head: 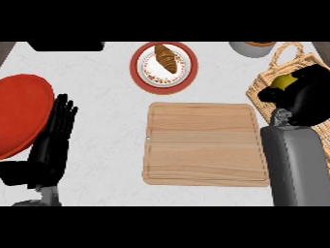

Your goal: Pick the lemon from the cutting board and place it in the basket

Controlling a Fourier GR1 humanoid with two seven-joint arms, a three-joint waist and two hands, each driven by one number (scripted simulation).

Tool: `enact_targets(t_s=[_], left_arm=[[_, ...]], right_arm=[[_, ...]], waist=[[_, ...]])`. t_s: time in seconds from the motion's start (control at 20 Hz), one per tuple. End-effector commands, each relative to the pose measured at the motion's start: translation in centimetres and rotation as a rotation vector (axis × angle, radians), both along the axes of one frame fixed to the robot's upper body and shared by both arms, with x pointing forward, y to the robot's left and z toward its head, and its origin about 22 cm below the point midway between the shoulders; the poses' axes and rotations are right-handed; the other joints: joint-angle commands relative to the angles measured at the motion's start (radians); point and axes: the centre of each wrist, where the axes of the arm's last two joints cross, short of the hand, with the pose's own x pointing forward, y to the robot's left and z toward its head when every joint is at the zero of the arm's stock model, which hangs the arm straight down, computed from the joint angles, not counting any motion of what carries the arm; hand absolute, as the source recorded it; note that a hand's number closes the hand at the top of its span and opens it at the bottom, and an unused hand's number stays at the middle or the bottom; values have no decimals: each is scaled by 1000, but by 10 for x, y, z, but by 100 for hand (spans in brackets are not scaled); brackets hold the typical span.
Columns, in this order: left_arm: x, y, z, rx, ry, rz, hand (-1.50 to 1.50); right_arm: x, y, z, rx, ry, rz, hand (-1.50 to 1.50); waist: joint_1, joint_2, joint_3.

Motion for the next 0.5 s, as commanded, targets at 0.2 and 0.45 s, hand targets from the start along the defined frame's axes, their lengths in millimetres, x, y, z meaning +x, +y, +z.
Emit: enact_targets(t_s=[0.2, 0.45], left_arm=[[-11, -4, 4, -3, -10, -15, 0], [-8, -6, -1, 23, 13, -19, 0]], right_arm=[[-16, -35, -15, 77, 96, -112, 150], [-24, -40, -33, 100, 37, -117, 150]], waist=[[13, 4, 0], [14, 5, 1]])
